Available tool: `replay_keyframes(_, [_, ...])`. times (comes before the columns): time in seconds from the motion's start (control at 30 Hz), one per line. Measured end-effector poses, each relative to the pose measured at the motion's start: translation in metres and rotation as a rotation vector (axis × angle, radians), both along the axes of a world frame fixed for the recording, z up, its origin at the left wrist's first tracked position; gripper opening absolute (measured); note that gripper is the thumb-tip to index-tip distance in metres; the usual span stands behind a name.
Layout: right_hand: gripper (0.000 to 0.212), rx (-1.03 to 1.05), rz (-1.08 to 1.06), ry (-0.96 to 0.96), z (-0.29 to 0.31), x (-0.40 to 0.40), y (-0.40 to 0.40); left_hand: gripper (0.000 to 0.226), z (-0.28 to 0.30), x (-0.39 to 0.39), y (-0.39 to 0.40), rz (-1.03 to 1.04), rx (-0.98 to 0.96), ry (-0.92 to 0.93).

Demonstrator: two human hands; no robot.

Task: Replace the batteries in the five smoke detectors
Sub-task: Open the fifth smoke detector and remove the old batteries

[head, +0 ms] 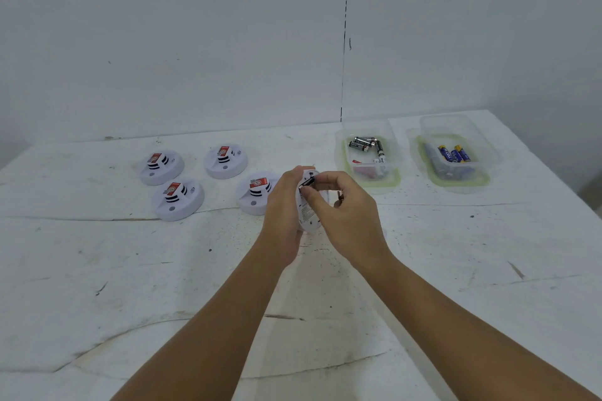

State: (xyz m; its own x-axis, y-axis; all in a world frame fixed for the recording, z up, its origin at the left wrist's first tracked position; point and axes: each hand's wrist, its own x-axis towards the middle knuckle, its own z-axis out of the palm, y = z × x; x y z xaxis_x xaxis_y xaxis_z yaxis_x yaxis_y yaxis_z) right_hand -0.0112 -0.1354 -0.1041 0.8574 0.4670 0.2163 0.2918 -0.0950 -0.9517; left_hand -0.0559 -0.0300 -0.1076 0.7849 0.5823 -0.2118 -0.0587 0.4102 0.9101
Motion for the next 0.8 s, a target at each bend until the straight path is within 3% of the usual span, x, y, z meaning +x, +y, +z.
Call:
replay_keyframes(0.23, [0.019, -0.017, 0.014, -0.075, 0.001, 0.000, -0.004, 0.023, 0.002, 0.003, -0.003, 0.006, 0.116, 0.004])
replay_keyframes(0.53, [0.010, -0.064, 0.068, 0.086, 0.004, 0.017, -0.011, 0.044, 0.002, 0.007, -0.005, -0.024, 0.241, 0.062])
replay_keyframes(0.8, [0.006, -0.075, 0.126, 0.069, 0.006, 0.019, -0.019, 0.040, -0.006, 0.005, 0.000, -0.036, 0.197, 0.099])
